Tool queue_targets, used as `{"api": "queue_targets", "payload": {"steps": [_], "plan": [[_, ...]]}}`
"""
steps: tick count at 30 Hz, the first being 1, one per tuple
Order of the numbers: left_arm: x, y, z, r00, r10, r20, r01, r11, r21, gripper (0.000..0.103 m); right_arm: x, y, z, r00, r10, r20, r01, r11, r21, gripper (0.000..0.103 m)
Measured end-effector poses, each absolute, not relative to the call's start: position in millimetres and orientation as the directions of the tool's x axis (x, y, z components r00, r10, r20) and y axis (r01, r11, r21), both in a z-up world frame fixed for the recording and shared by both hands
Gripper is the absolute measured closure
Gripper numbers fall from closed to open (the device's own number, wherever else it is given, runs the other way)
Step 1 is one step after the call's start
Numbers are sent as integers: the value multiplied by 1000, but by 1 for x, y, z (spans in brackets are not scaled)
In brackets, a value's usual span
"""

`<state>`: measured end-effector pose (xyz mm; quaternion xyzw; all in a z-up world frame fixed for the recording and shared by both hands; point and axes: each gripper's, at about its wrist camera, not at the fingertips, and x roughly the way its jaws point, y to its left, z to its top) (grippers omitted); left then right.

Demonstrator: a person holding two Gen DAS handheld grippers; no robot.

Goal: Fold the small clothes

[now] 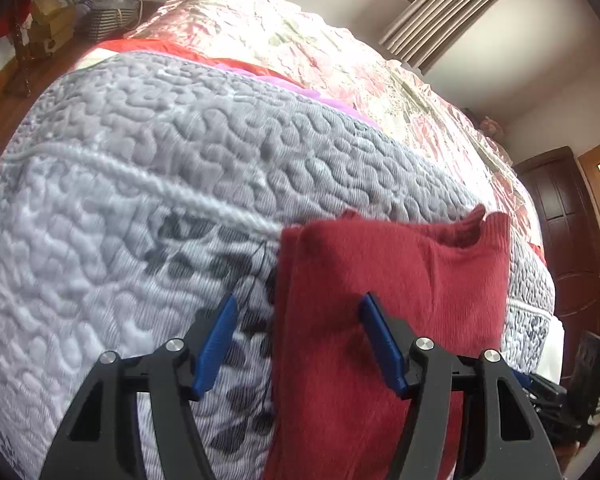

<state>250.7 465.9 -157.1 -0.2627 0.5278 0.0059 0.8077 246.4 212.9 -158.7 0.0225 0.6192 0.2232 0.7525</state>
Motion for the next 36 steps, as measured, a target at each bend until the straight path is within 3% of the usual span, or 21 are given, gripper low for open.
{"api": "queue_targets", "payload": {"steps": [3,6,7,11,14,17,22,24,36], "plan": [[273,462,-166,430,-363,-827,-259,827,-498,46,250,222,-166,130,364,-922,-299,901,313,49],[277,454,-168,431,-372,-822,-250,826,-505,79,257,224,-167,133,361,-923,-297,903,310,49],[276,453,-164,447,-362,-818,-235,835,-498,83,258,228,-168,136,357,-924,-300,904,305,49],[259,455,-148,520,-247,-818,-230,882,-412,87,265,231,-172,144,367,-919,-307,899,311,46],[261,456,-166,487,-243,-839,-244,884,-398,86,265,233,-174,151,362,-920,-314,900,303,43],[260,451,-166,490,-243,-837,-234,888,-396,84,263,237,-174,158,361,-919,-315,901,299,43],[248,456,-150,480,-300,-825,-232,863,-449,60,258,228,-161,172,381,-908,-329,891,312,44],[236,460,-143,473,-344,-811,-213,848,-485,31,255,224,-154,172,408,-897,-340,879,335,43],[208,449,-184,338,-541,-770,-184,764,-618,29,247,237,-166,100,438,-893,-349,856,381,37]]}}
